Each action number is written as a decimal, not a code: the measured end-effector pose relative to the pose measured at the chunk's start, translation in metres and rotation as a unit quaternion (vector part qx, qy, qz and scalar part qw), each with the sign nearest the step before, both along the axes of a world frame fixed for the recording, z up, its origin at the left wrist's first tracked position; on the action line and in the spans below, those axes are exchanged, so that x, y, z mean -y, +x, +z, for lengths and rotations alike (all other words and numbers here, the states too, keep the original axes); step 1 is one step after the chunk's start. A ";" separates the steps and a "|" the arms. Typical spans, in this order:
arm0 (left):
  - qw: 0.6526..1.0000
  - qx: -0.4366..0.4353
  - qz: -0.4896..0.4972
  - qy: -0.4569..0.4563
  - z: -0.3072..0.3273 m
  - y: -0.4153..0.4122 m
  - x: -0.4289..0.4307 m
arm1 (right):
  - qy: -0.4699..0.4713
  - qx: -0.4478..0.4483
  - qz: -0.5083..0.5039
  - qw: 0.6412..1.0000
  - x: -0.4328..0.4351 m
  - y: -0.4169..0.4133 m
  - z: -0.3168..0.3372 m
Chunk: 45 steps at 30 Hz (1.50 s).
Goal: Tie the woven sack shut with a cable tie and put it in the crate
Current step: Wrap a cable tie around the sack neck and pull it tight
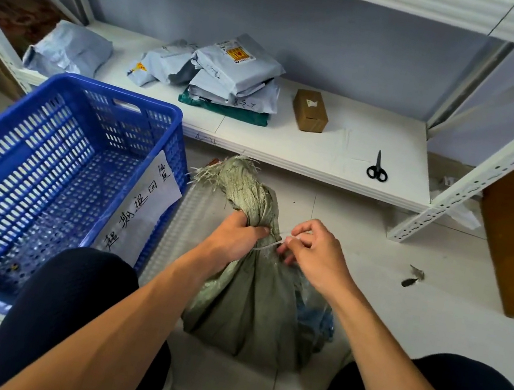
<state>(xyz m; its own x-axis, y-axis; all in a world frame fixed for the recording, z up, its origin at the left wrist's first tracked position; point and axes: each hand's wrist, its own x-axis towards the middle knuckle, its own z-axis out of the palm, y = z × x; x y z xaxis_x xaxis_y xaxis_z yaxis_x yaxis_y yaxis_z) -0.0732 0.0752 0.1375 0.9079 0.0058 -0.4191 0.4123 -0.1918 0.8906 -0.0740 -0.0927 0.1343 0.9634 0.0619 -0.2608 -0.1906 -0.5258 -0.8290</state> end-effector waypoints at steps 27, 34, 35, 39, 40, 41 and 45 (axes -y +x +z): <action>0.998 0.013 0.055 -0.025 -0.022 -0.010 0.017 | -0.225 0.082 0.076 0.968 0.010 0.005 0.014; 0.974 0.043 0.194 0.112 -0.023 -0.010 0.009 | -0.197 0.112 0.100 0.969 -0.004 -0.002 0.021; 0.967 0.045 0.215 0.127 -0.022 -0.010 0.009 | -0.193 0.114 0.103 0.969 -0.005 -0.002 0.022; 0.939 0.061 0.216 0.259 -0.017 -0.009 0.001 | -0.194 0.115 0.114 0.968 -0.006 -0.002 0.025; 0.925 0.097 0.190 0.313 -0.018 -0.009 -0.003 | -0.195 0.112 0.118 0.967 -0.005 -0.002 0.025; 0.905 0.144 0.155 0.368 -0.020 -0.010 -0.005 | -0.198 0.109 0.124 0.966 -0.005 -0.003 0.025; 0.784 0.338 -0.118 0.506 -0.020 -0.006 -0.009 | -0.206 0.111 0.129 0.964 -0.004 -0.004 0.024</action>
